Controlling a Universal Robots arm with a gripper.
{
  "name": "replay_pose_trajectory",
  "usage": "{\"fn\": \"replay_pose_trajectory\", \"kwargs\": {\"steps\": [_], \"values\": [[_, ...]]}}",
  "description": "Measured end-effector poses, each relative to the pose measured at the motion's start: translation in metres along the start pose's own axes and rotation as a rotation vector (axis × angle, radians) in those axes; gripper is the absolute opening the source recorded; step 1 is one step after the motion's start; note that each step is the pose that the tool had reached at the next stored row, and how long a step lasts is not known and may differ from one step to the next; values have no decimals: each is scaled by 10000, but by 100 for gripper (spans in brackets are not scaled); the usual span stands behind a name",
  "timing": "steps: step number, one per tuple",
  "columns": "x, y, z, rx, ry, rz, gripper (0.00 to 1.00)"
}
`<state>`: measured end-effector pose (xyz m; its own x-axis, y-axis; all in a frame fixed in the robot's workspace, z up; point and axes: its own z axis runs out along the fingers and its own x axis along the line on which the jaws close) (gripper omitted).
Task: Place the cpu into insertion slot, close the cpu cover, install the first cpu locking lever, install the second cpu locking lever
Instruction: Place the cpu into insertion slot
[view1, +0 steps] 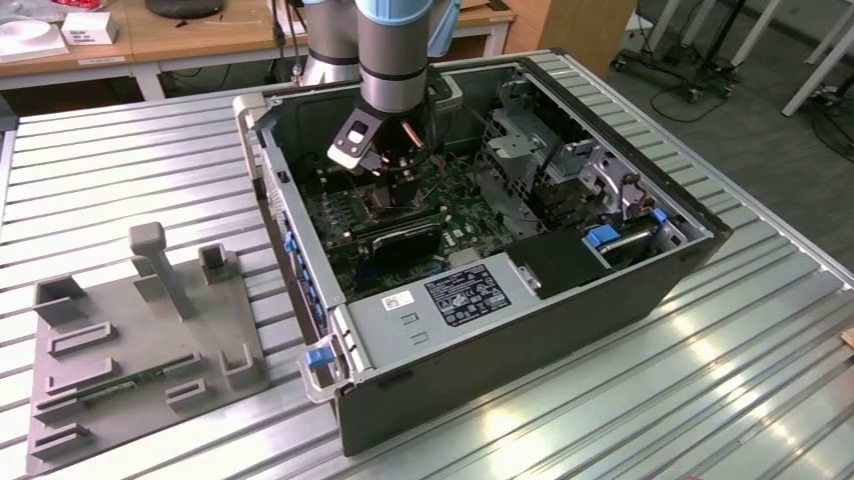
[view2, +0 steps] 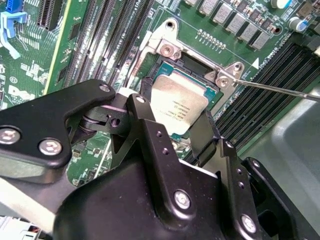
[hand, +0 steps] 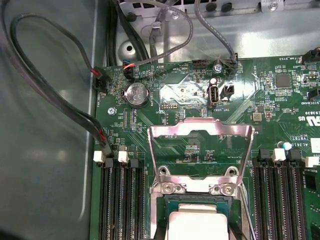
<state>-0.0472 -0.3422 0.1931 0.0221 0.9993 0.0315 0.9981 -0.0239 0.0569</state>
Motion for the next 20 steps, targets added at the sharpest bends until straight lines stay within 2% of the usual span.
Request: {"fn": "replay_pose_trajectory", "kwargs": {"steps": [20], "values": [[0,3,15,-2,3,1,54]]}}
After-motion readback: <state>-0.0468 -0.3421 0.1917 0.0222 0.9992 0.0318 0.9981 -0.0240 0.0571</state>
